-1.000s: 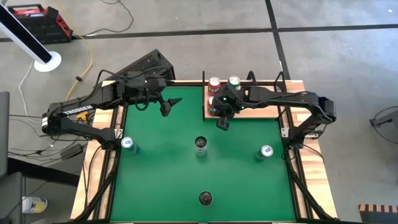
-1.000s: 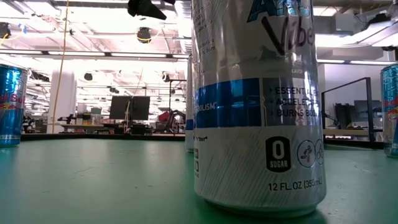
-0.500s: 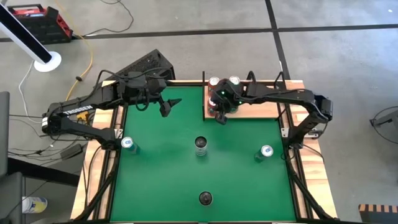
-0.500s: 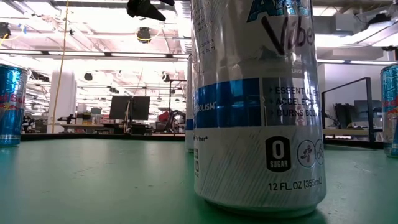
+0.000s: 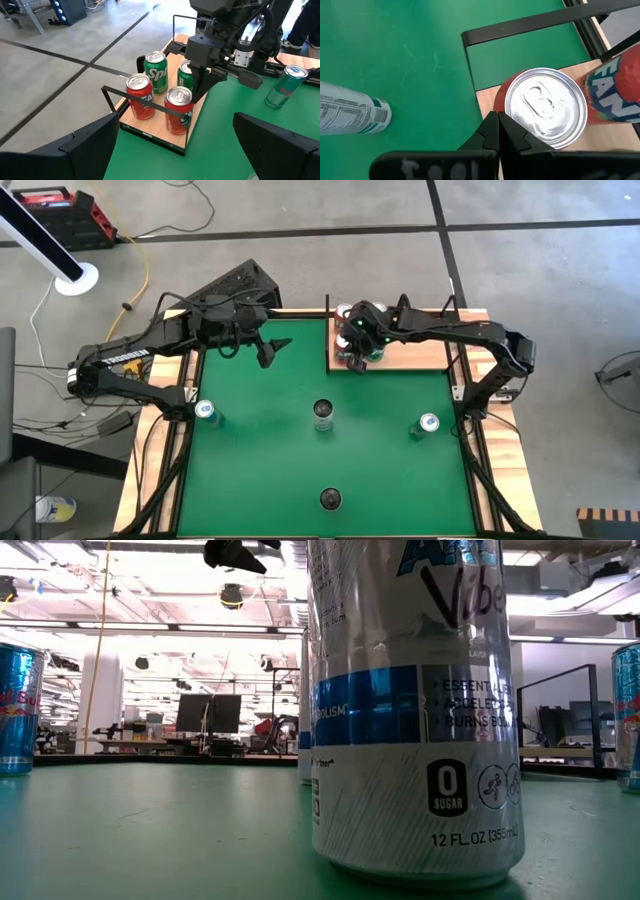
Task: Place canned beverage on shelf
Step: Adjust the orange soda can on the shelf, then put the left blue soda can on the shelf
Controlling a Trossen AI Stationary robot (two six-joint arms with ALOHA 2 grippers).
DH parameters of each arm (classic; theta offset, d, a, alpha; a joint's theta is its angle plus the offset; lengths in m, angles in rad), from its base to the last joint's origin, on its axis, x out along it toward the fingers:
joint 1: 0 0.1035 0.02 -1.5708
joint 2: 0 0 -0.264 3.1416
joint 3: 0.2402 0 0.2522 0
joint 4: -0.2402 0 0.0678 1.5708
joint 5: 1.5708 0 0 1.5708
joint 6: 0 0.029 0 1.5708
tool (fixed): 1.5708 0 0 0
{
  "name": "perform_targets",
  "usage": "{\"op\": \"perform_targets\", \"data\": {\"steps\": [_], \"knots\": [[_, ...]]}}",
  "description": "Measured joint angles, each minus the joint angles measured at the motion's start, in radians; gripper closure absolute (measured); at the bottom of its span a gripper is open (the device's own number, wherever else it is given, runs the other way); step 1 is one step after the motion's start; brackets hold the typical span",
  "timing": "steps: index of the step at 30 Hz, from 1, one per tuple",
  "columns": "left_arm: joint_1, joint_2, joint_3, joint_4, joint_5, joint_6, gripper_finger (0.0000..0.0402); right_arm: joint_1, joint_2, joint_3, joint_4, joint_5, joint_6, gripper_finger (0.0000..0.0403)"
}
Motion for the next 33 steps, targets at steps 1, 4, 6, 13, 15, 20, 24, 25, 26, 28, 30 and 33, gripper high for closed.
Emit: {"op": "perform_targets", "data": {"steps": [1,4,6,13,15,20,24,25,26,28,30,33], "knots": [[0.000,0.000,0.000,0.000,0.000,0.000,0.0025,-0.003,0.000,0.000,0.001,0.000,-0.001,0.0384],[0.000,0.000,0.000,0.000,0.000,-0.002,0.0025,-0.010,0.000,0.000,0.000,0.000,-0.003,0.0384],[0.000,0.000,0.000,0.000,0.000,-0.004,0.0025,-0.013,0.000,0.000,0.000,0.000,-0.003,0.0384],[0.000,0.000,0.000,0.000,0.000,-0.013,0.0025,-0.006,-0.012,-0.001,-0.005,0.000,-0.003,0.0384],[0.000,0.000,0.000,0.000,0.000,-0.014,0.0025,-0.002,-0.036,-0.001,-0.004,0.000,-0.002,0.0384],[0.000,0.000,0.000,0.000,0.000,-0.014,0.0025,-0.003,-0.122,-0.001,-0.023,0.000,0.029,0.0384],[0.000,0.000,0.000,0.000,0.018,-0.019,0.0025,0.017,-0.204,-0.001,-0.070,0.000,0.068,0.0384],[0.000,0.000,0.000,-0.003,0.020,-0.021,0.0025,0.027,-0.226,0.000,-0.085,0.000,0.082,0.0384],[0.000,0.000,0.000,-0.012,0.029,-0.024,0.0025,0.040,-0.245,0.000,-0.103,0.000,0.095,0.0383],[-0.002,-0.005,0.004,-0.066,0.060,-0.050,0.0025,0.076,-0.277,0.000,-0.114,0.000,0.126,0.0383],[-0.010,-0.017,0.004,-0.158,0.088,-0.090,0.0025,0.112,-0.307,0.000,-0.129,0.000,0.151,0.0383],[-0.037,-0.034,0.005,-0.329,0.126,-0.154,0.0025,0.168,-0.338,0.000,-0.129,0.000,0.178,0.0383]]}}
